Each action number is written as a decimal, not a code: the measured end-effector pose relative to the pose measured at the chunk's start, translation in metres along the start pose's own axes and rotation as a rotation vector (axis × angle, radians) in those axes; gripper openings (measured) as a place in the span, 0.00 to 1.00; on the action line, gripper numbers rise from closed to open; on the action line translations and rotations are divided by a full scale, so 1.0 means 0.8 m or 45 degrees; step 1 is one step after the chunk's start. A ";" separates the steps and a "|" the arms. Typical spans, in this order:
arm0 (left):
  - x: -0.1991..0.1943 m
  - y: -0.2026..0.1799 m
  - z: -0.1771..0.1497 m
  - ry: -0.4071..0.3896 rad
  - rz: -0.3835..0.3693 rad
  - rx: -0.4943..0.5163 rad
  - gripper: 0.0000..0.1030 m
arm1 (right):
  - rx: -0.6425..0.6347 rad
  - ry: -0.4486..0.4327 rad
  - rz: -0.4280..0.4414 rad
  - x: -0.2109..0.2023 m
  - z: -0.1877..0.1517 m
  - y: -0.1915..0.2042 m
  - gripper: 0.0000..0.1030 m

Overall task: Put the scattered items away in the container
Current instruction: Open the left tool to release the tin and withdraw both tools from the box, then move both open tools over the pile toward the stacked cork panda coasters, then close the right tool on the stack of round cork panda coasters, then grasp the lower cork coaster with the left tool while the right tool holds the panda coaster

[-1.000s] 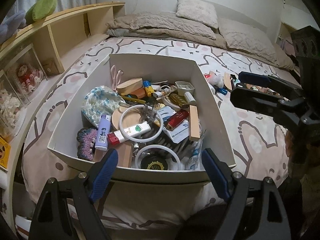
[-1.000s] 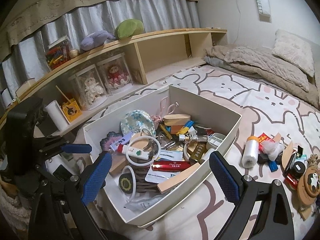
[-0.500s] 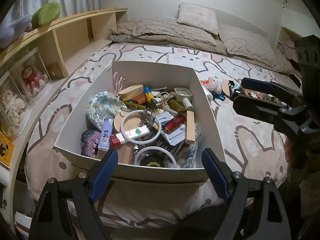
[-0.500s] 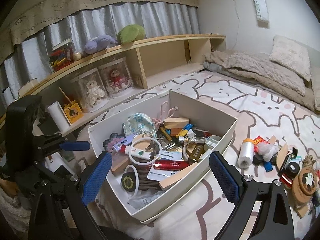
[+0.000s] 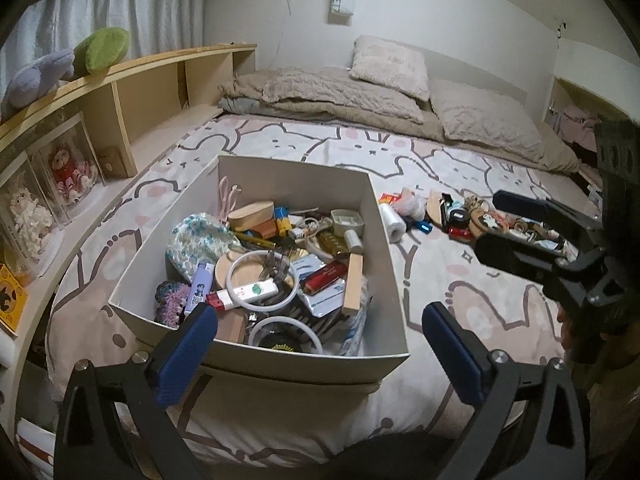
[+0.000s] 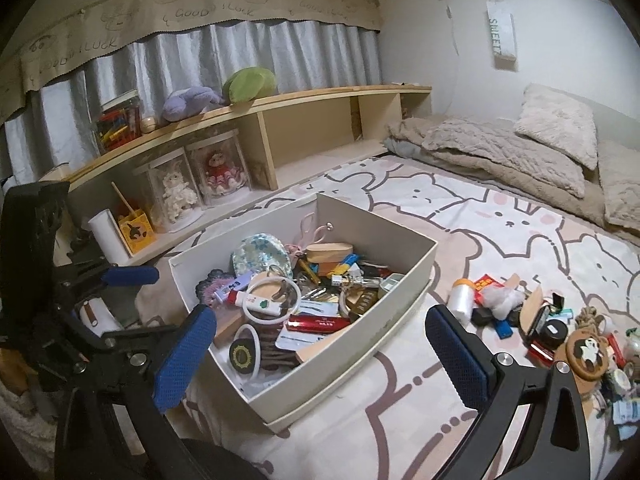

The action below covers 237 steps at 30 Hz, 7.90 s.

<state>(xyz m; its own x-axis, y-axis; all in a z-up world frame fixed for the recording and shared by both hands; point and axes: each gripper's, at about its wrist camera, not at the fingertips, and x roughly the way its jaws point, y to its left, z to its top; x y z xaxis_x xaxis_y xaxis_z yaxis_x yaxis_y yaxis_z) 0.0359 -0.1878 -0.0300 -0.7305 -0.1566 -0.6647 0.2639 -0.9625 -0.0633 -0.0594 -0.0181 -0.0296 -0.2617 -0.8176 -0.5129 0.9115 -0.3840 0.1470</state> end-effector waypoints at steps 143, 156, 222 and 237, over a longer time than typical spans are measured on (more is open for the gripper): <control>0.388 -0.338 0.040 0.184 -0.720 0.083 1.00 | 0.456 0.204 -0.576 0.045 -0.079 -0.427 1.00; 0.379 -0.330 0.032 0.196 -0.751 0.030 1.00 | 0.263 0.358 -0.603 0.093 -0.099 -0.402 1.00; 0.370 -0.383 -0.006 0.292 -0.528 0.416 0.98 | 0.471 0.153 -0.675 -0.090 -0.148 -0.361 0.97; 0.332 -0.366 0.015 0.176 -0.547 0.346 0.98 | 0.464 0.111 -0.680 -0.100 -0.148 -0.351 0.97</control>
<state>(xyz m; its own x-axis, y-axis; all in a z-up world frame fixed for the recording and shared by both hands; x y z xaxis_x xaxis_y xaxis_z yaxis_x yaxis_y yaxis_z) -0.2425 0.0496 -0.1791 -0.6421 0.2780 -0.7144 -0.2275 -0.9591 -0.1688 -0.2565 0.2060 -0.1302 -0.6081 -0.4421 -0.6593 0.4933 -0.8612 0.1225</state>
